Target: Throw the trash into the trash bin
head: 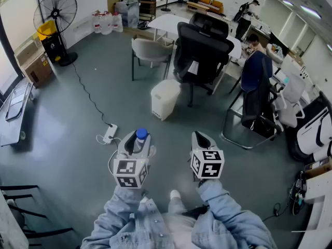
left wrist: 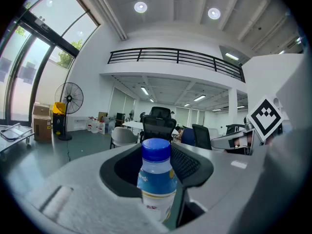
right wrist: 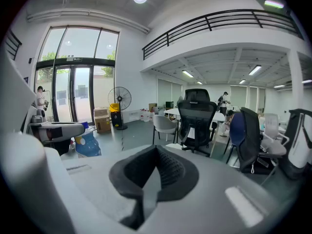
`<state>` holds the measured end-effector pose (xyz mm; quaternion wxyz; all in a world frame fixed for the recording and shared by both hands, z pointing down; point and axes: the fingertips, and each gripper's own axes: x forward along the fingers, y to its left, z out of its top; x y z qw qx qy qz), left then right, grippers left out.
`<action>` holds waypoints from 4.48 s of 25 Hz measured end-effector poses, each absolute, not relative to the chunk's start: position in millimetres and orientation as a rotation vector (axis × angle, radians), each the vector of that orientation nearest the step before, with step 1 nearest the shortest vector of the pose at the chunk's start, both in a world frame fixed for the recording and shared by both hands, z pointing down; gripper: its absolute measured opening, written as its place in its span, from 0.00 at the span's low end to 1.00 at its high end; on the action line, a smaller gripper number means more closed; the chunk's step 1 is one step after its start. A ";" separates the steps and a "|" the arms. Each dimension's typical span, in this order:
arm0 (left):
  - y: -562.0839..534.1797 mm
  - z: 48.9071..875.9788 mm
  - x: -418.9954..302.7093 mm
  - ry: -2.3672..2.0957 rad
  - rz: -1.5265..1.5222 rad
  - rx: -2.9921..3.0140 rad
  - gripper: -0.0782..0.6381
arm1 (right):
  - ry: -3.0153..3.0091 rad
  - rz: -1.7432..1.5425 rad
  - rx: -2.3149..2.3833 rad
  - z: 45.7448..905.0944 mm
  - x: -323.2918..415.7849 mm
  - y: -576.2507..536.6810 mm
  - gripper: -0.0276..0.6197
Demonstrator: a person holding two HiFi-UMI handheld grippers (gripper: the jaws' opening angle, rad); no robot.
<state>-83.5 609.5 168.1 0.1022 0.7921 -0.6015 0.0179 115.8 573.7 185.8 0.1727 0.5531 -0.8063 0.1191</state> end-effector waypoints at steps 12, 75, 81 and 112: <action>620.8 178.1 -115.8 -1.757 0.069 2.352 0.37 | -2.265 0.370 1.647 192.4 97.4 585.2 0.05; 184.0 193.3 -107.7 -1.765 0.107 2.321 0.37 | -2.138 0.612 1.782 228.7 183.1 155.5 0.05; 121.2 194.4 -149.7 -1.749 0.078 2.299 0.37 | -2.103 0.571 1.799 216.7 152.9 98.9 0.05; -22.1 277.1 -230.3 -1.751 0.181 2.127 0.37 | -2.074 0.530 1.551 274.5 73.9 -84.3 0.05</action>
